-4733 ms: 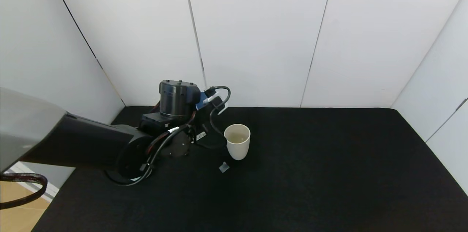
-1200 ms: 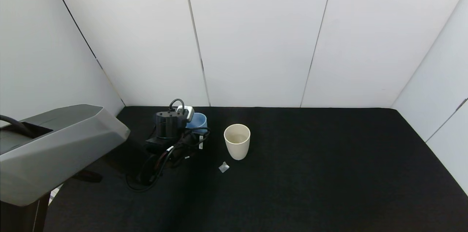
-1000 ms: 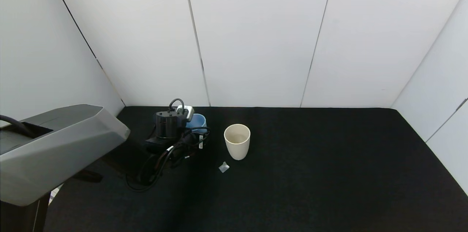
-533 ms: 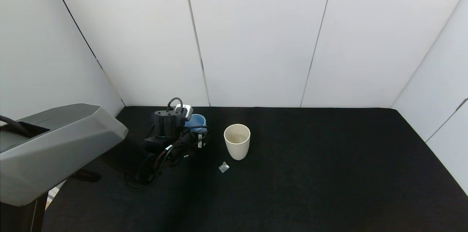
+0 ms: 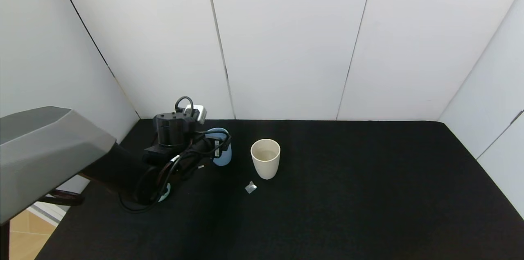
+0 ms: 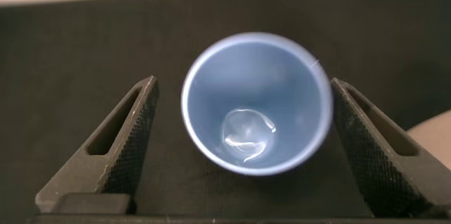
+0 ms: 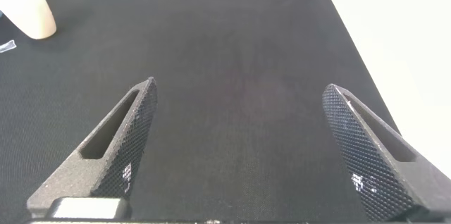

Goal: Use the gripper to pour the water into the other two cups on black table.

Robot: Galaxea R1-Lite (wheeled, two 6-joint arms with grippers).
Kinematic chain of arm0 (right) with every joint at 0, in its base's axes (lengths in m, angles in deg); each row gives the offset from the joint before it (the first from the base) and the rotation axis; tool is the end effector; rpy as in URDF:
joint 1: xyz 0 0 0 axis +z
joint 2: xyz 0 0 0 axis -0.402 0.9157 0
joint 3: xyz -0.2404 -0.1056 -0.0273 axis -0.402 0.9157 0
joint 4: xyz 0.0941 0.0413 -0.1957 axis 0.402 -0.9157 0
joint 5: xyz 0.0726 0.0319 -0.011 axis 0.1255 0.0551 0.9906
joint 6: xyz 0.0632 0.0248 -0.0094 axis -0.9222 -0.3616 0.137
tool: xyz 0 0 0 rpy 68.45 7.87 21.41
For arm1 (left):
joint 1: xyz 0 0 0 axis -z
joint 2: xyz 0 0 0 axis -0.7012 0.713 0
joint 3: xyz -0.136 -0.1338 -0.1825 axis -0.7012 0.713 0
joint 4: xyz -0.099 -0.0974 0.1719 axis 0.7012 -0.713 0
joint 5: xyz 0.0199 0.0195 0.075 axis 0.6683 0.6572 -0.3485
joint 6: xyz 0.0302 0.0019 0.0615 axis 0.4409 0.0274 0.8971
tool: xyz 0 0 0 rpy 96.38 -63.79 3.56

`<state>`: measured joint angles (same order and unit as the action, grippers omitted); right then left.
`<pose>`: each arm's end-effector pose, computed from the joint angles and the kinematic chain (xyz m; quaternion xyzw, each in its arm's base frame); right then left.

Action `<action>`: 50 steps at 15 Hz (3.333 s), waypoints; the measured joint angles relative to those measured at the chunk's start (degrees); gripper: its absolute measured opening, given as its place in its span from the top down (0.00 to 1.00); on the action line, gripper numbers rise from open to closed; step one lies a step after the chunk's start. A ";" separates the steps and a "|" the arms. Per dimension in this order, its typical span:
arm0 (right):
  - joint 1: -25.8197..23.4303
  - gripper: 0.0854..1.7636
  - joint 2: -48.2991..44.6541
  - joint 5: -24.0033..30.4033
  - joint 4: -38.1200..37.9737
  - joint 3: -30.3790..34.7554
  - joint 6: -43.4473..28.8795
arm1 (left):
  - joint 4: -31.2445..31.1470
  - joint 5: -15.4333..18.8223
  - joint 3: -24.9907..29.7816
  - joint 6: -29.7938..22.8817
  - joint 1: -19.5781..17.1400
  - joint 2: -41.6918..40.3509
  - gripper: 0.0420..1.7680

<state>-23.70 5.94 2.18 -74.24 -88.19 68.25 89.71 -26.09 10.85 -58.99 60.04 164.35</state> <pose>0.0924 -0.0001 0.0758 0.0045 -0.0012 -0.0007 1.0000 0.4166 -0.1043 0.0271 0.0251 0.1352 -0.0534 0.9891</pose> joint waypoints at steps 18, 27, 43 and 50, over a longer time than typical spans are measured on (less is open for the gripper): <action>0.00 0.03 0.00 0.00 0.00 0.00 -0.04 | -25.33 -1.83 17.18 -2.28 2.06 -49.01 0.03; 0.00 0.03 0.00 0.00 0.00 0.00 -0.01 | -37.12 4.19 25.72 -2.22 -5.50 -71.22 0.03; 0.00 0.03 0.00 0.00 0.00 0.00 -0.01 | -54.42 9.74 40.11 1.57 -15.38 -116.74 0.03; 0.00 0.03 0.00 0.02 -0.02 0.00 -0.01 | -46.91 9.69 53.86 3.77 -15.52 -120.61 0.03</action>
<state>-23.70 5.94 2.20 -74.27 -88.19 68.24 42.80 -16.39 64.71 -55.22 44.52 43.73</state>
